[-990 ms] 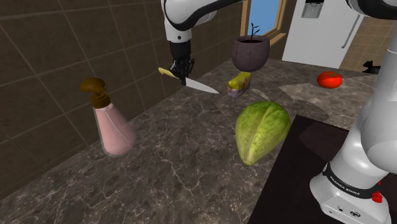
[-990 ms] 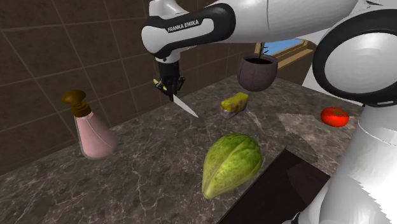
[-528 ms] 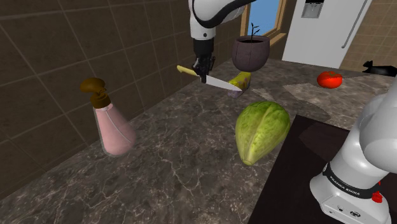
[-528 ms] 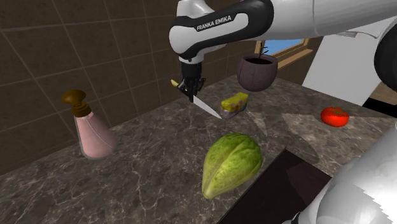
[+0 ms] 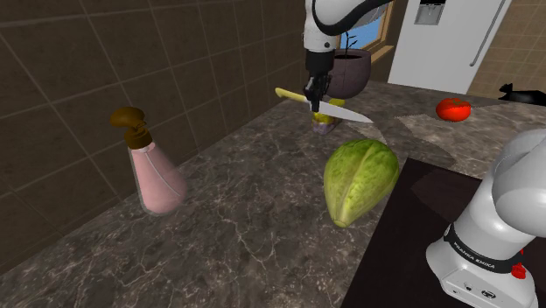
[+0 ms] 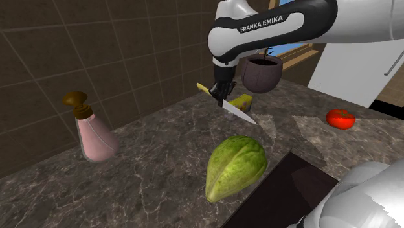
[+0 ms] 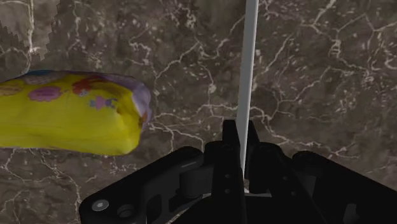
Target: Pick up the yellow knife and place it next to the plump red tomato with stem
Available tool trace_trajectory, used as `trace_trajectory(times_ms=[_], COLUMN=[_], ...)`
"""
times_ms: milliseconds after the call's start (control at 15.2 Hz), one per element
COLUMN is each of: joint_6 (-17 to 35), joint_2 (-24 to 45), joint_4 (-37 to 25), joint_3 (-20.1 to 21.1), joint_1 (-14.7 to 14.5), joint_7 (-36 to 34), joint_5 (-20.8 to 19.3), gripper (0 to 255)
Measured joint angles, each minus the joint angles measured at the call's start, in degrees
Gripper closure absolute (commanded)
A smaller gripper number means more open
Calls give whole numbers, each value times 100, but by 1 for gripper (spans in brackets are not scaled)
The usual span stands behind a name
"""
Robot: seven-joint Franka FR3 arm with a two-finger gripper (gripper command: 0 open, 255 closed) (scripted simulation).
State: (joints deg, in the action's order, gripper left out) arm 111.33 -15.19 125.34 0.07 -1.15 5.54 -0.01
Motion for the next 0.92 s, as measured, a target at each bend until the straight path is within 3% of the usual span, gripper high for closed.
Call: trace_trajectory(times_ms=[924], joint_6=[-338], joint_2=[-1898], joint_4=[1521], joint_3=[-1107], joint_1=[774], joint_7=[1515], joint_5=[-608], gripper=[255])
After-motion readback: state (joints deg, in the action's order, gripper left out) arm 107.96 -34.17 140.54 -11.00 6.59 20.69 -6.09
